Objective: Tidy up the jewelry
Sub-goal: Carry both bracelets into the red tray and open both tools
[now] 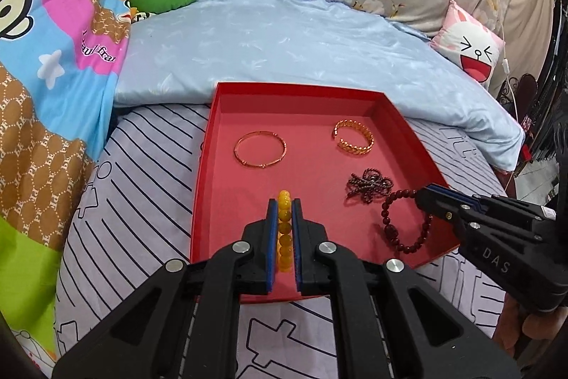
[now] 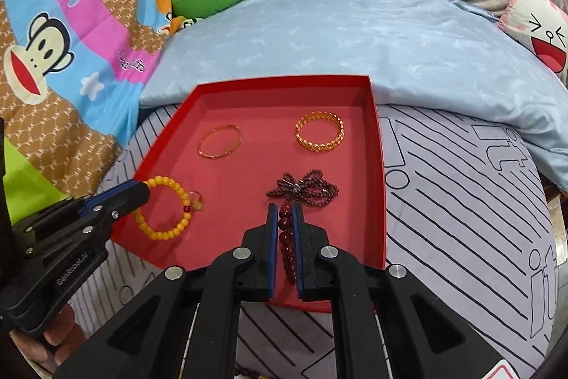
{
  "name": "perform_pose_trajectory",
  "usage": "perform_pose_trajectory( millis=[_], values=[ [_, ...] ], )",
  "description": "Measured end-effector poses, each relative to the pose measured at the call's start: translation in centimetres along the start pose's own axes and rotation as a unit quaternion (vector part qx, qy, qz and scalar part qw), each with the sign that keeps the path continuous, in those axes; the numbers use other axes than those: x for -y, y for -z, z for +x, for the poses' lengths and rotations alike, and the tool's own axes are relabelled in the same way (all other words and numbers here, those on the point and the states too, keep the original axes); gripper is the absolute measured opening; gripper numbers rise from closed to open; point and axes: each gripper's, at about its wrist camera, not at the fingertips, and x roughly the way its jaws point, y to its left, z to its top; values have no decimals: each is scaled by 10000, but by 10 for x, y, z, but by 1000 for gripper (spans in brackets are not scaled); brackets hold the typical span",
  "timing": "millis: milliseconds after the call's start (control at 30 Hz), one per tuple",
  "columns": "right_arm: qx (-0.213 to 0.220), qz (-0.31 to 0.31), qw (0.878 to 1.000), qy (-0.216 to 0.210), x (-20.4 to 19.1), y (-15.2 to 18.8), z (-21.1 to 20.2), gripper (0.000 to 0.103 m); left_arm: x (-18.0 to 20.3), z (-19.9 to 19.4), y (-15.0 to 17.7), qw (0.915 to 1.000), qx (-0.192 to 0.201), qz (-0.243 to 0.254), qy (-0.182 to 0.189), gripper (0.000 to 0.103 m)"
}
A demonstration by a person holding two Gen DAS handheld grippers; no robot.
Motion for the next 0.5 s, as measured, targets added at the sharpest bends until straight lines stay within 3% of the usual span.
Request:
perform_pose_trajectory(
  millis=[167, 233, 333, 400, 500],
  values=[
    [27, 61, 9999, 155, 7, 2, 5, 8, 0, 7, 1, 10000, -52, 42, -32, 8],
    [77, 82, 9998, 178, 8, 2, 3, 14, 1, 7, 2, 9999, -16, 47, -107, 8],
    [191, 117, 9995, 213, 10, 2, -4, 32, 0, 5, 1, 9998, 43, 10, -184, 21],
    [282, 94, 9992, 261, 10, 3, -12, 35, -1, 1, 0, 9997, 110, -21, -222, 34],
    [364, 34, 9989, 295, 6, 5, -23, 35, -1, -7, -1, 9996, 186, -5, -233, 35]
  ],
)
